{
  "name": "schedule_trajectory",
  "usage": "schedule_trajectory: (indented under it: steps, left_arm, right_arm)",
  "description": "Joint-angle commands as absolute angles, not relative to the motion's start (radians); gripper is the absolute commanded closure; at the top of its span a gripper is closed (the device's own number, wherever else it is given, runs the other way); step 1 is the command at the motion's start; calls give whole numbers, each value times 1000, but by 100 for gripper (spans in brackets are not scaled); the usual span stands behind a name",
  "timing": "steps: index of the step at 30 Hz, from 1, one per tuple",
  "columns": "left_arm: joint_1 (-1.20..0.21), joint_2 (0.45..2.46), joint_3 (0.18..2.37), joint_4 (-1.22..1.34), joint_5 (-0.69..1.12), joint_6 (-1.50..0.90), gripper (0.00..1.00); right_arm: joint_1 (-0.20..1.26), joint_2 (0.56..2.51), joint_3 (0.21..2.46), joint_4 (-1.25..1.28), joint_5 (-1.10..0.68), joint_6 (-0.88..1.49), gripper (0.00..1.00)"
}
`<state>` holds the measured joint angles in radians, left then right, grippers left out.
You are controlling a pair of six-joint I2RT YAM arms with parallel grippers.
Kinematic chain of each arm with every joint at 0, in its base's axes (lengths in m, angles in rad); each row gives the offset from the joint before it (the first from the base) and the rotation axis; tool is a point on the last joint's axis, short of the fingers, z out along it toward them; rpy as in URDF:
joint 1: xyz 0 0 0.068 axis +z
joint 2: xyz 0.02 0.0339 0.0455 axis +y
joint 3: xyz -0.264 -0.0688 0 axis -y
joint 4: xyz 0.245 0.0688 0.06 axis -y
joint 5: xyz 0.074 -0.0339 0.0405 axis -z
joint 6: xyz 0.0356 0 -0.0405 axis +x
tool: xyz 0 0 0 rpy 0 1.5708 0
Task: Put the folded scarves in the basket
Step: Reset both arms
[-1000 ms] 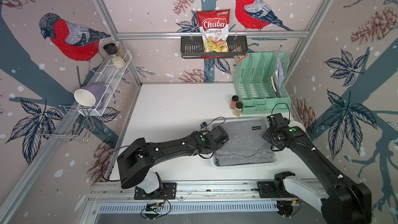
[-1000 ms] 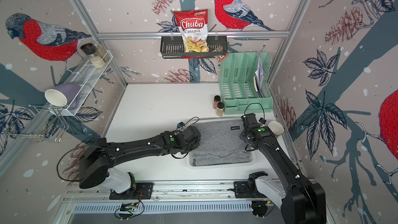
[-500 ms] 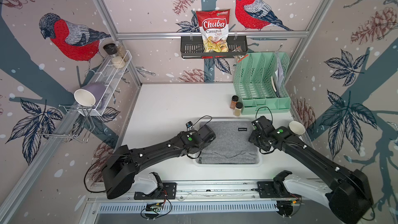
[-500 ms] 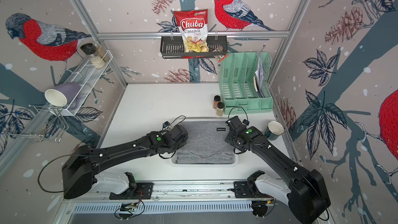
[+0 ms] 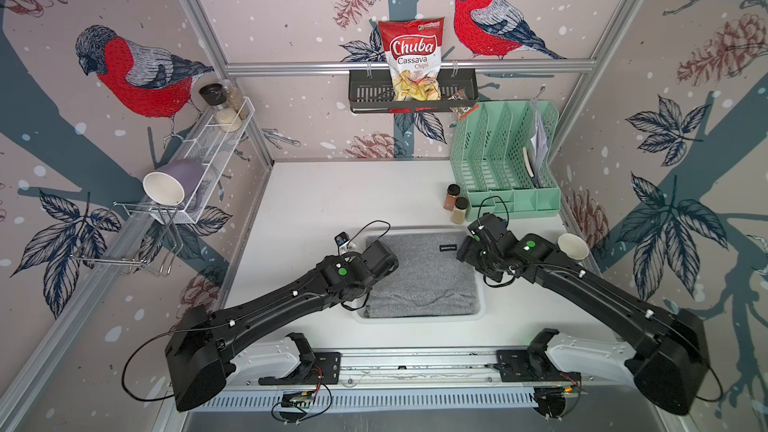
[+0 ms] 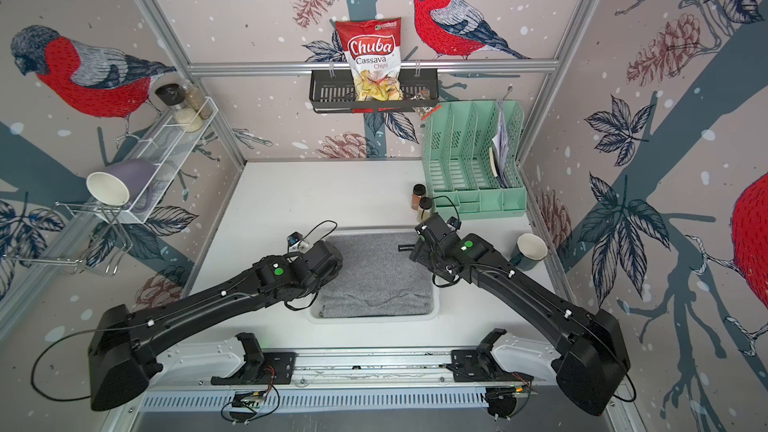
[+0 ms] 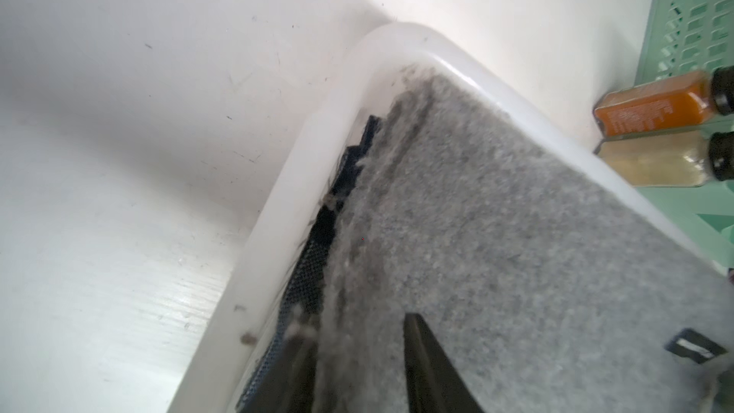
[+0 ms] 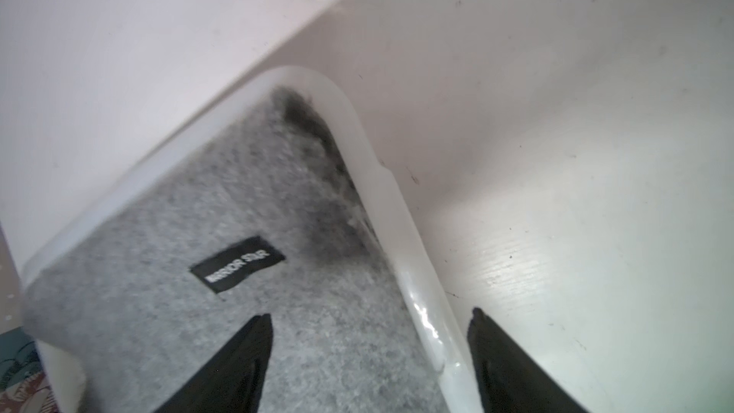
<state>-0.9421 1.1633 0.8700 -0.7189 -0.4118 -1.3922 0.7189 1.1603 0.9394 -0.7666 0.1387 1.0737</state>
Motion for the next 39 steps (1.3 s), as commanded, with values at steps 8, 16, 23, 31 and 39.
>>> schedule_trajectory:
  steps: [8, 16, 23, 31, 39]
  left_arm:
    - [-749, 1059, 992, -765, -406, -1197, 1]
    - [-593, 1018, 1091, -670, -413, -771, 1]
    - [-512, 1071, 1129, -787, -763, -712, 1]
    - [-151, 1002, 811, -352, -492, -480, 1]
    - [-124, 1014, 539, 62, -558, -239, 1]
  right_arm:
    - [443, 1035, 1039, -671, 166, 775, 0]
    - [272, 1035, 1008, -530, 318, 624, 0]
    - [211, 1030, 827, -206, 362, 493, 0]
    - [201, 1084, 603, 249, 427, 320, 0]
    - [202, 1248, 555, 421, 448, 210, 0]
